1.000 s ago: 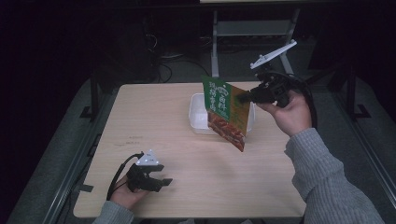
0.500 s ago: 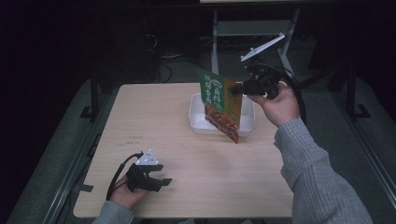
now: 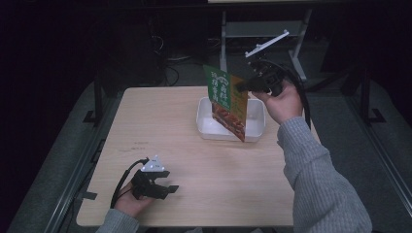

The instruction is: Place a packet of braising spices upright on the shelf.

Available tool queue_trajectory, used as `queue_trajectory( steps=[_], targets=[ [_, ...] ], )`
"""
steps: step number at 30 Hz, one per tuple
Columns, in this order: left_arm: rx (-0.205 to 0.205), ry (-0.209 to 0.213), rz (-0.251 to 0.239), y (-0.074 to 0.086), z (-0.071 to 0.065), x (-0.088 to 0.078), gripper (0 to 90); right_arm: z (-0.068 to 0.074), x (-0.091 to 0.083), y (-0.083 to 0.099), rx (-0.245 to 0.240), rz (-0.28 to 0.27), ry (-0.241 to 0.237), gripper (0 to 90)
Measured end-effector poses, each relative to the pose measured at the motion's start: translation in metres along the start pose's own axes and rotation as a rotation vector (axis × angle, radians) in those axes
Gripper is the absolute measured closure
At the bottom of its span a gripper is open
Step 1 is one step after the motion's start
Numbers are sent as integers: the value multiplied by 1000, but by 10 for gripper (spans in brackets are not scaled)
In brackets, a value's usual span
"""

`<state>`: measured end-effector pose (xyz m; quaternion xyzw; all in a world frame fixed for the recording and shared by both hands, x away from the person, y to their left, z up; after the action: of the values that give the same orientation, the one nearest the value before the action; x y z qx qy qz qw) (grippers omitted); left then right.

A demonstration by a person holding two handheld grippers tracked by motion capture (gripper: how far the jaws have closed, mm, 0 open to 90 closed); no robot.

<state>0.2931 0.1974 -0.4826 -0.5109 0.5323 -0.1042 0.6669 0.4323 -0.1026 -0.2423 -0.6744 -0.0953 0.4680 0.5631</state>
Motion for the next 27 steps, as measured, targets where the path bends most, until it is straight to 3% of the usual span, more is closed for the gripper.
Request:
queue_trajectory(
  steps=[11, 27],
  targets=[
    [-1, -2, -5, 0, 1, -1, 335, -12, 17, -4, 15, -6, 38, 900],
    [0, 2, -8, -1, 1, 0, 332, -12, 36, -7, 3, -13, 66, 900]
  ],
)
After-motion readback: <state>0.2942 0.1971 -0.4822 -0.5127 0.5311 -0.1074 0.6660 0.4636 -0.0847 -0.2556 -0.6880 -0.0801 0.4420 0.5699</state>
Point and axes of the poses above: each handheld gripper's, and its own axes: x roughly forward along the jaws, y roughly out of its underside, z roughly to its left, the point moved 5 cm from there along x, roughly forward along the jaws, and after that the axes turned 12 degrees about -z, right-handed, at the moved point
